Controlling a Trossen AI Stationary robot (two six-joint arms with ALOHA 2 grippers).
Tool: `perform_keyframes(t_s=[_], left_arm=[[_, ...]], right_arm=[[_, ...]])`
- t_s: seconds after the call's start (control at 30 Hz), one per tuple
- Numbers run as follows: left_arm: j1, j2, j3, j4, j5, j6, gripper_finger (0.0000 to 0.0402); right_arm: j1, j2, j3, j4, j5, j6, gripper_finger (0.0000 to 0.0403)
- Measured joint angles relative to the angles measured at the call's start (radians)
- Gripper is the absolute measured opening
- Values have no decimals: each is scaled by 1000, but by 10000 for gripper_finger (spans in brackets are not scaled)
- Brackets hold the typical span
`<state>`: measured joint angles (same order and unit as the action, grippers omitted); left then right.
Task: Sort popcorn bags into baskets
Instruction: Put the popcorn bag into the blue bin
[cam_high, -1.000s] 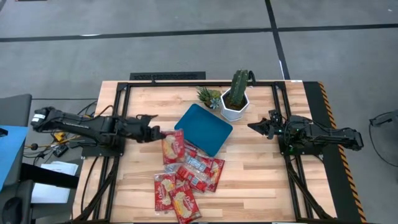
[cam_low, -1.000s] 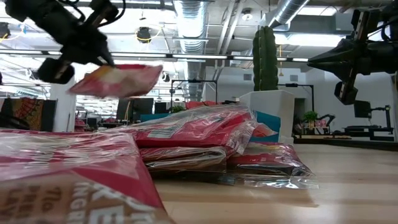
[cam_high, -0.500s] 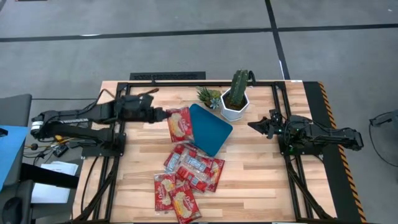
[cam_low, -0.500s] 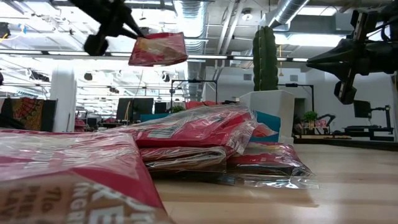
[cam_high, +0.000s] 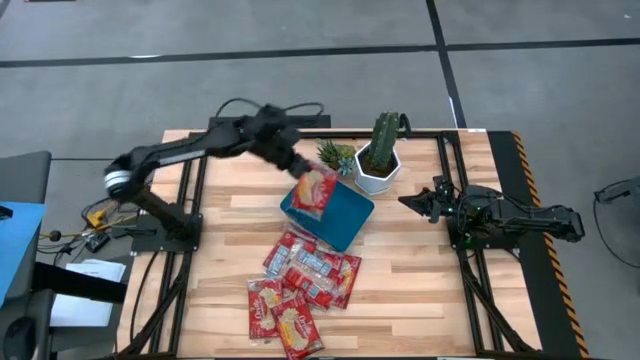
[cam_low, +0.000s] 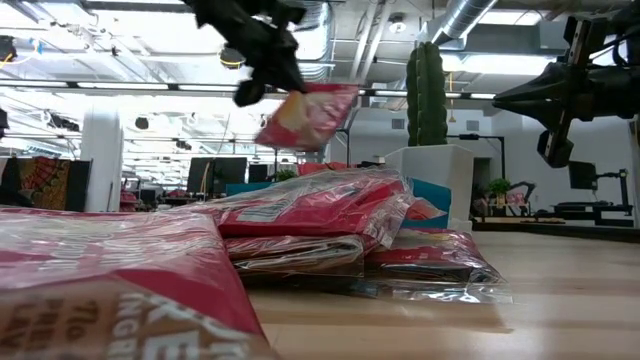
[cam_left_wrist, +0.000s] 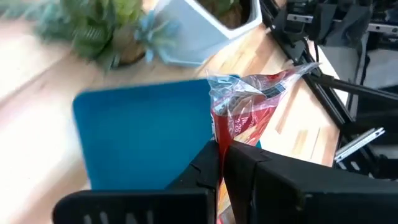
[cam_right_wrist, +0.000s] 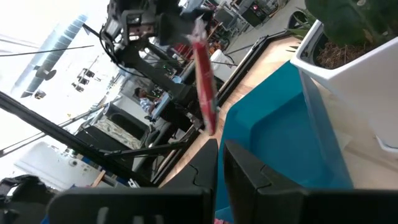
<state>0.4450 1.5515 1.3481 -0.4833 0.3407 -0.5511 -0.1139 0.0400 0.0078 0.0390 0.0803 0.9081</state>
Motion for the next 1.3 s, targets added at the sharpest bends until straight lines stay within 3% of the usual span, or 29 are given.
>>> perform_keyframes(t_s=[0.2, 0.37, 0.73, 0.93, 1.1, 1.3], left_arm=[[-1, 238, 204, -64, 110, 72, 0], [-27, 361, 265, -96, 146, 52, 0], [-73, 450, 266, -90, 168, 2, 0], [-81, 450, 266, -64, 84, -37, 2], [-83, 450, 266, -39, 87, -57, 49], [-84, 450, 266, -21, 126, -59, 155]], right_arm=[[0, 0, 0, 0, 0, 0, 52], [0, 0, 0, 0, 0, 0, 52], [0, 0, 0, 0, 1, 0, 52], [0, 0, 0, -1, 2, -1, 52], [0, 0, 0, -1, 2, -1, 52], [0, 0, 0, -1, 2, -2, 52]])
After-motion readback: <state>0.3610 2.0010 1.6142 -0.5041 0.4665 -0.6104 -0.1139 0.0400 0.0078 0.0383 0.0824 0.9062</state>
